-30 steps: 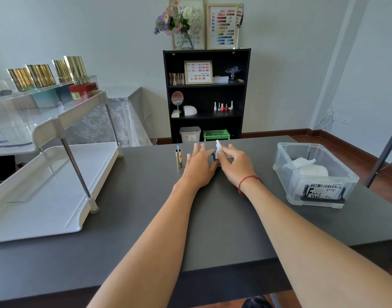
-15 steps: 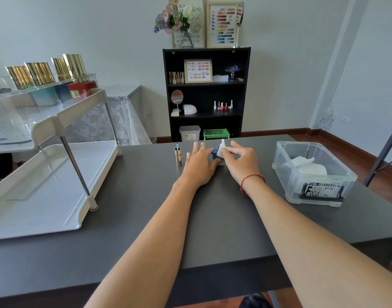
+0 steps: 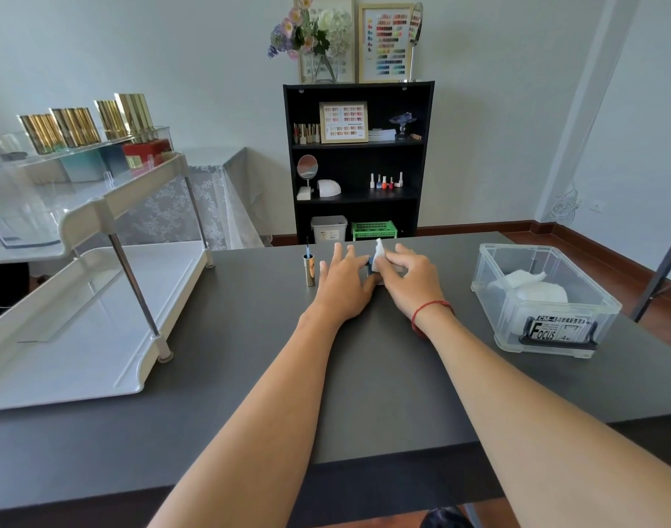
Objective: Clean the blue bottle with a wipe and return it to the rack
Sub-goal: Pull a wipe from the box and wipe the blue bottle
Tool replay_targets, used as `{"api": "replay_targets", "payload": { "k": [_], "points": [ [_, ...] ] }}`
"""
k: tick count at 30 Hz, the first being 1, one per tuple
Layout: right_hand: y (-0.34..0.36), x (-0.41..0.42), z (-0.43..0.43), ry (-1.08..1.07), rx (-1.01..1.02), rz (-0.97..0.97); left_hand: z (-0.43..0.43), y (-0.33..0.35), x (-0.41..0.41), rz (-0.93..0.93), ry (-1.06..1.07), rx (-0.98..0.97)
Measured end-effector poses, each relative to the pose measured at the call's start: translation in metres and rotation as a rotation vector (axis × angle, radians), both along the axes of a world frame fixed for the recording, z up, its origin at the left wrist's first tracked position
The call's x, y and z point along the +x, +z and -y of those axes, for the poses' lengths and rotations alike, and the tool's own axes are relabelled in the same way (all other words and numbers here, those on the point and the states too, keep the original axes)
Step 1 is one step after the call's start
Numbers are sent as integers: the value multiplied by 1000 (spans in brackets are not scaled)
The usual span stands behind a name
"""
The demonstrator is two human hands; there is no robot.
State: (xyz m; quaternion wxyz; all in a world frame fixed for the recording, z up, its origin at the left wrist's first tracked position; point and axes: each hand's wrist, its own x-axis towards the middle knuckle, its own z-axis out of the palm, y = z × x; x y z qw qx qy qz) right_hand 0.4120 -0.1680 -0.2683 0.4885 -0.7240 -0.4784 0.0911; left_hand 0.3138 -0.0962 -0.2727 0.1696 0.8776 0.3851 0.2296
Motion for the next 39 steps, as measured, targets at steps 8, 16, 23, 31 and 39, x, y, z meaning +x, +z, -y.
{"api": "replay_targets", "payload": {
  "k": [8,16,23,31,39],
  "points": [
    [3,-2,4,-36,66,-93,-2,-2,2,24,21,19],
    [-2,-1,-2,12,-31,-32,1,1,2,30,3,26],
    [-1,2,-1,15,24,-62,2,0,1,18,6,37],
    [-1,5,1,-12,76,-135,0,-3,1,5,17,48],
    [0,2,-1,27,-47,-35,2,-2,0,108,24,64]
  ]
}}
